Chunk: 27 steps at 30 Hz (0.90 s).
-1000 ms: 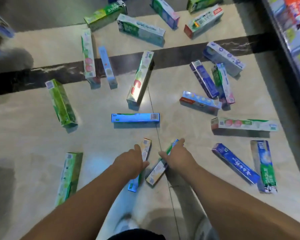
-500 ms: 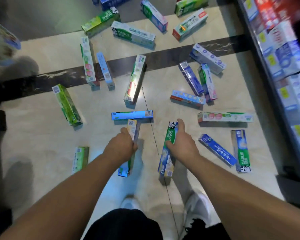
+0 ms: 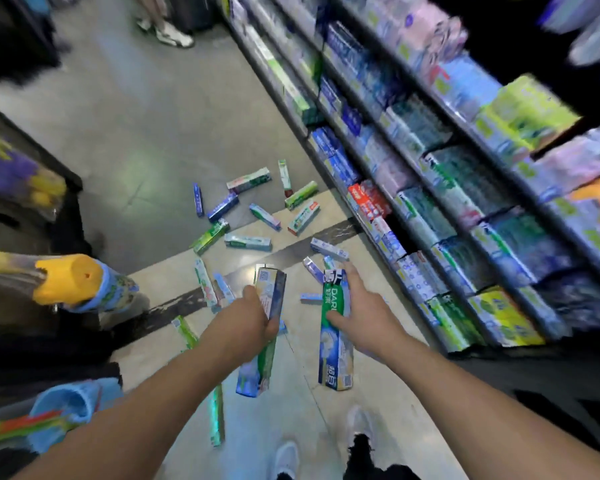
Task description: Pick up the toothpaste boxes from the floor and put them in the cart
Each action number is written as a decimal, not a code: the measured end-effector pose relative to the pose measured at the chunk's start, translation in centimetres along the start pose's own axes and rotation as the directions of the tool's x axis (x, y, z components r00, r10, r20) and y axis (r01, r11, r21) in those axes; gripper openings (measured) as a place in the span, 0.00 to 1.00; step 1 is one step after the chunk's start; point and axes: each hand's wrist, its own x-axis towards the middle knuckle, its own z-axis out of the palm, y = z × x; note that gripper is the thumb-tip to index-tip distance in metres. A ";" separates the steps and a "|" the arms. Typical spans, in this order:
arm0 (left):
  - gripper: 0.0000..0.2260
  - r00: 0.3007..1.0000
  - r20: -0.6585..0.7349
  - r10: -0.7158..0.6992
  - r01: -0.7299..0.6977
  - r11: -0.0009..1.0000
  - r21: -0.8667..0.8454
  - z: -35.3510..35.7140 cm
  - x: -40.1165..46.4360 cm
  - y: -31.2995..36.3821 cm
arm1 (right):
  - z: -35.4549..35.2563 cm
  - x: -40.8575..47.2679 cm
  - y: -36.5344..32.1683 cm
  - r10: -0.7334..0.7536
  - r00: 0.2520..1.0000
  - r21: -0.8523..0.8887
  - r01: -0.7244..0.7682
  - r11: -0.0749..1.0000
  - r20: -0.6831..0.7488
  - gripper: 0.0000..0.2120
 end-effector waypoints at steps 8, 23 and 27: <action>0.17 0.943 -0.064 0.328 -0.312 0.933 0.179 -13.3 -6.3 10.1 | -12.9 -13.4 -2.9 0.060 0.971 0.063 -0.046 0.997 -0.234 0.44; 0.15 0.564 0.315 0.764 -0.819 0.469 0.330 -2.7 -23.5 38.7 | -17.8 -41.8 16.4 0.521 0.738 0.446 -0.329 0.833 -0.429 0.43; 0.16 0.413 0.387 0.824 -0.895 0.289 0.340 5.6 -32.2 46.8 | -17.4 -53.6 24.3 0.676 0.603 0.535 -0.435 0.724 -0.424 0.45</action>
